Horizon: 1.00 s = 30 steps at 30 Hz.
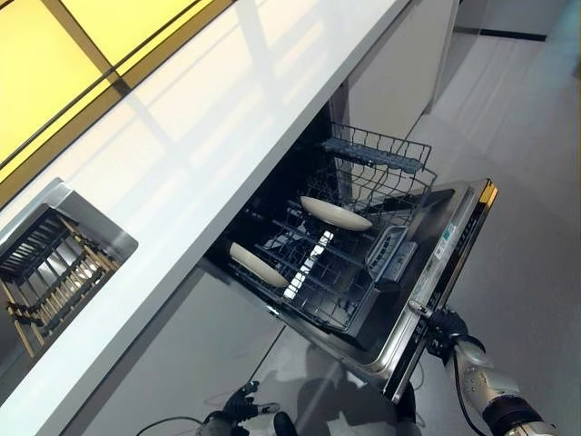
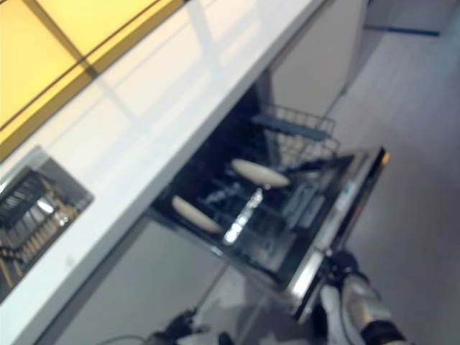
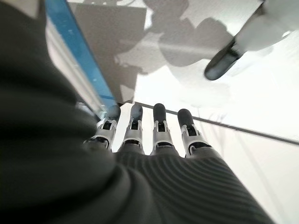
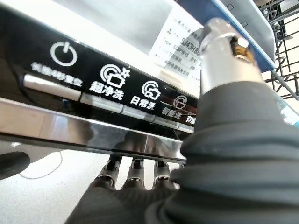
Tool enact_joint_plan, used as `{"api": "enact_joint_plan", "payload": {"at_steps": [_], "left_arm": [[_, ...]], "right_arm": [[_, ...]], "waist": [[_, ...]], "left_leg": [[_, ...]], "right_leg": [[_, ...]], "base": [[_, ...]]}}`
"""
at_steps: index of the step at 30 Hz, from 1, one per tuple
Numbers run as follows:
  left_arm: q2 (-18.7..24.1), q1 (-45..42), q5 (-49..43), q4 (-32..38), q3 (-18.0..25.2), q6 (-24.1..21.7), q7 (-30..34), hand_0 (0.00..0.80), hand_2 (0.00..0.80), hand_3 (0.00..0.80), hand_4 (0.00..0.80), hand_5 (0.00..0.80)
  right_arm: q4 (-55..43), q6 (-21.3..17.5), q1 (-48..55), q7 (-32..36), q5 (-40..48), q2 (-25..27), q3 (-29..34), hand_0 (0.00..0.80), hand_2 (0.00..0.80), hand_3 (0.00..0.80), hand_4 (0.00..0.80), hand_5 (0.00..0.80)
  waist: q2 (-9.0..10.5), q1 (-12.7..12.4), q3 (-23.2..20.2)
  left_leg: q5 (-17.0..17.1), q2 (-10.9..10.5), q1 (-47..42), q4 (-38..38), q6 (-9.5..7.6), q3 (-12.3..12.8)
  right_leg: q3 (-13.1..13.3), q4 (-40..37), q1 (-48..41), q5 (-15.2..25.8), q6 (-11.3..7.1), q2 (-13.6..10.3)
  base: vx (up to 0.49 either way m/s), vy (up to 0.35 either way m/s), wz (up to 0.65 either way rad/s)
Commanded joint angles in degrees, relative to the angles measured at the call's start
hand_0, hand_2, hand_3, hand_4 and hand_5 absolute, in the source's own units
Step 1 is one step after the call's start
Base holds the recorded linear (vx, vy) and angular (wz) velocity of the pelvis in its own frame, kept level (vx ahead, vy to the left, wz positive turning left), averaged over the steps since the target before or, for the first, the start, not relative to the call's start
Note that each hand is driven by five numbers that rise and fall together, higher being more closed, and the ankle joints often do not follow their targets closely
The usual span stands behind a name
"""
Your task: Take plates into dishwasher
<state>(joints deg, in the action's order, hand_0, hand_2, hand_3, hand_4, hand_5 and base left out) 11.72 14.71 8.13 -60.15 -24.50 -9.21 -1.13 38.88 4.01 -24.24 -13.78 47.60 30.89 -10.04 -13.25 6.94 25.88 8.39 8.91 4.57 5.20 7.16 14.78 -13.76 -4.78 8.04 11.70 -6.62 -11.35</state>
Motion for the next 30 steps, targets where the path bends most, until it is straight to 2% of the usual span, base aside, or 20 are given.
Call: {"api": "enact_joint_plan", "payload": {"at_steps": [1, 12, 18, 30], "left_arm": [[3.59, 2.26, 0.5, -1.49, -1.4, -1.23, -0.03, 0.0, 0.0, 0.0, 0.0, 0.0], [4.11, 0.51, 0.3, -2.46, -0.98, -1.25, -0.1, 0.0, 0.0, 0.0, 0.0, 0.0], [4.81, -0.13, -0.19, -1.56, -0.11, -0.78, 0.96, 0.0, 0.0, 0.0, 0.0, 0.0], [6.27, -0.91, -2.04, -1.1, 0.02, 0.09, 1.22, 0.0, 0.0, 0.0, 0.0, 0.0]], "right_arm": [[-7.83, -3.76, -13.25, 6.93, 2.57, -13.3, -6.55, 0.0, 0.0, 0.0, 0.0, 0.0], [-5.75, -2.04, -13.65, 8.74, 0.15, -12.27, -5.16, 0.0, 0.0, 0.0, 0.0, 0.0], [-4.93, -2.21, -15.2, 10.01, -0.36, -10.33, -3.85, 0.0, 0.0, 0.0, 0.0, 0.0], [-5.04, -3.3, -19.51, 10.37, -0.17, -8.02, -2.45, 0.0, 0.0, 0.0, 0.0, 0.0]], "waist": [[6.28, -6.91, -3.62], [8.3, -8.28, -5.73], [9.46, -10.01, -5.48], [12.37, -13.62, -3.56]], "left_leg": [[-1.07, -3.94, 2.04, -0.2, -3.02, -1.72], [-2.71, -5.04, -0.06, -0.2, -4.9, -3.76], [-3.57, -5.62, -1.08, -0.2, -5.8, -4.19], [-5.13, -6.93, -0.54, -2.08, -7.51, -4.37]], "right_leg": [[-2.89, 11.69, 0.52, -9.82, 0.59, -1.91], [-0.93, 12.68, -1.5, -8.93, 0.08, -2.89], [-1.42, 13.18, -2.23, -8.25, -0.22, -3.52], [-3.24, 13.98, -3.1, -3.73, -2.09, -6.01]], "base": [[0.129, 0.042, 0.19], [0.121, 0.105, 0.14], [0.069, 0.054, 0.06], [0.042, 0.026, 0.09]]}}
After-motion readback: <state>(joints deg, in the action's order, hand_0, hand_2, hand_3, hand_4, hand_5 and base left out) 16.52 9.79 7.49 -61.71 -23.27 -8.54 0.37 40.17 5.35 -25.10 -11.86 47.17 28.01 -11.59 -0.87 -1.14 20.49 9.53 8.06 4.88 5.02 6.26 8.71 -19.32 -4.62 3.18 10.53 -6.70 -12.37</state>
